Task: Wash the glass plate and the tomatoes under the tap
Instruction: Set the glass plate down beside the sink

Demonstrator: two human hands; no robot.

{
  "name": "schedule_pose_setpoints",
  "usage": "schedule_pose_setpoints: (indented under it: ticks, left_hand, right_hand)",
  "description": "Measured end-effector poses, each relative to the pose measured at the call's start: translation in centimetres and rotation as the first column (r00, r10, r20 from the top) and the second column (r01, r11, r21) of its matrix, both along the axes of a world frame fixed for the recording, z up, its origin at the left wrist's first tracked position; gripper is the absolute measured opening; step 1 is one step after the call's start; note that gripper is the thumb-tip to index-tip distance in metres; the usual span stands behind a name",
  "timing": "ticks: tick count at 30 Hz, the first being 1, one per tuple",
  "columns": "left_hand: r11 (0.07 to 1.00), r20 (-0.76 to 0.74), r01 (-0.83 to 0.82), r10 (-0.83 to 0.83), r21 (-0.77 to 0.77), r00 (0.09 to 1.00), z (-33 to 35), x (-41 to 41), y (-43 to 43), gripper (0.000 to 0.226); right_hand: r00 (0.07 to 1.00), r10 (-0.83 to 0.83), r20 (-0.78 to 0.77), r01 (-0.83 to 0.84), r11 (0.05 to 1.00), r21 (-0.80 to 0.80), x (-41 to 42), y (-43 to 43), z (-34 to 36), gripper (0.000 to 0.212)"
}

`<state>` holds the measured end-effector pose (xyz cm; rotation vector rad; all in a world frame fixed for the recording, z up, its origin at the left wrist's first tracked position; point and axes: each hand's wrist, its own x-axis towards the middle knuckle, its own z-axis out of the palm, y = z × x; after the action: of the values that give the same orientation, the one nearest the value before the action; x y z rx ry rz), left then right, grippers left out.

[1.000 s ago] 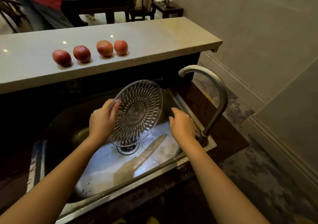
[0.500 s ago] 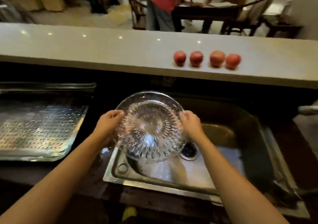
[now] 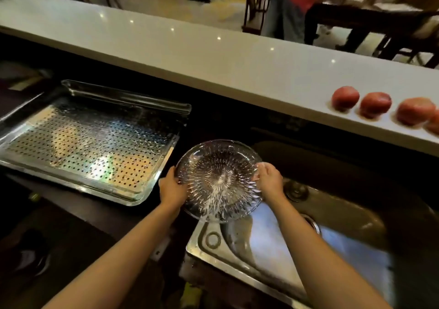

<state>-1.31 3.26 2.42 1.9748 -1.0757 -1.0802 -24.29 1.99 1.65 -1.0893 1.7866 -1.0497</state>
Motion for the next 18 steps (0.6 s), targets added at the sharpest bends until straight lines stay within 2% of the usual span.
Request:
schedule_pose_setpoints:
  ticks: [3, 7, 13, 16, 18]
  left_hand:
    - [1.0, 0.12, 0.02, -0.022, 0.012, 0.993, -0.1, -0.6, -1.1, 0.061]
    - [0.999, 0.154, 0.02, -0.026, 0.043, 0.988, -0.7, -0.9, -2.1, 0.061]
    - [0.991, 0.23, 0.13, -0.132, 0.026, 0.964, -0.9, -0.7, -2.0, 0.061]
    - [0.974, 0.266, 0.223, -0.226, 0.039, 0.937, 0.3, -0.9, -0.8, 0.069]
    - [0.949, 0.282, 0.315, -0.307, 0.016, 0.909, 1.7, -1.4, 0.0, 0.071]
  right_hand:
    - [0.999, -0.029, 0.033, 0.028, 1.0, 0.006, 0.4, -0.6, -0.9, 0.029]
    - [0.997, -0.055, 0.058, 0.053, 0.998, 0.033, 0.7, -1.2, -2.1, 0.023]
    - [0.992, -0.063, 0.107, 0.051, 0.992, 0.112, 0.8, -1.3, -3.0, 0.022]
    - [0.993, -0.006, 0.116, -0.018, 0.979, 0.201, 0.7, -1.1, -2.4, 0.029]
    - [0.997, 0.072, 0.039, -0.079, 0.964, 0.252, 0.3, -0.9, -1.1, 0.032]
